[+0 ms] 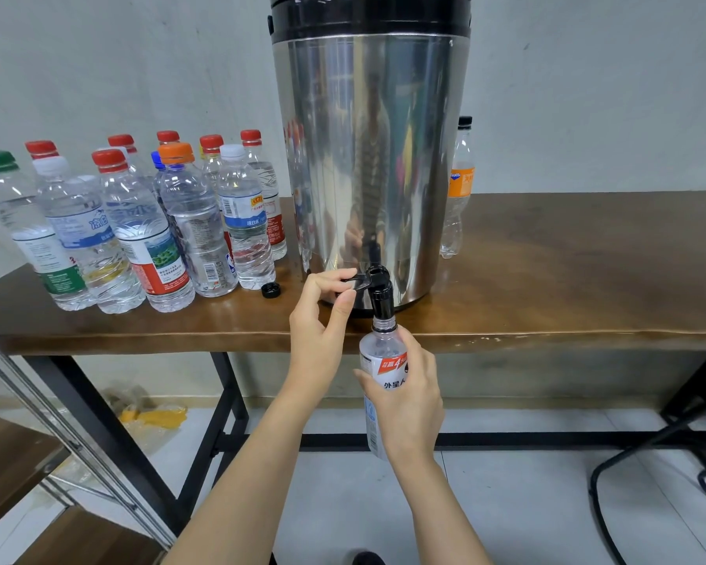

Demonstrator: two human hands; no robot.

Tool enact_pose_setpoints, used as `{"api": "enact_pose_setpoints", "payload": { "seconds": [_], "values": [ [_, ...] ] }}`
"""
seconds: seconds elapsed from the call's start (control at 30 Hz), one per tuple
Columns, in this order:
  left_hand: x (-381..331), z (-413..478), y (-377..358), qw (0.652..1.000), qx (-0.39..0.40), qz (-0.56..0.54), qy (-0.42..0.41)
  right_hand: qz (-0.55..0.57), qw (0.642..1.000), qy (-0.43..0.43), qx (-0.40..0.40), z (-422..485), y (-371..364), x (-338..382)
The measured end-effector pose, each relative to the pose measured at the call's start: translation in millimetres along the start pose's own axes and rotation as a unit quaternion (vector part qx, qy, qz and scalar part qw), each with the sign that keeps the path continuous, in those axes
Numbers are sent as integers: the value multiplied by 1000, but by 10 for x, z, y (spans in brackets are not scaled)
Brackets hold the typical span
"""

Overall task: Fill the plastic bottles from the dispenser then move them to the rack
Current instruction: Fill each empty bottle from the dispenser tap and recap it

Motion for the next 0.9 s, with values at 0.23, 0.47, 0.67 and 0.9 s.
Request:
{"api": "enact_pose_setpoints", "payload": {
  "seconds": [0.23, 0.47, 0.67, 0.9],
  "values": [
    [-3, 1, -1, 1000, -1, -1, 1, -4, 1000, 1, -2, 0, -4, 4],
    [-21, 0, 0, 1000, 1, -2, 8, -10, 1000, 3, -3, 0, -4, 6],
    [-21, 1, -4, 1000, 2, 0, 8, -7, 1000, 1, 1, 9, -4, 2],
    [-6, 0, -1, 1000, -1, -7, 6, -6, 1000, 3, 1, 9, -6, -7]
  ]
}}
Point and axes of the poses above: each hand's wrist, its own z-axis towards the middle knuckle, its own y-axis out of the back of the hand, x = y × z, the point moved 1 cm from there along z, towards the middle knuckle, and after that the axes turned 12 degrees about -x, right-handed, at the moved point
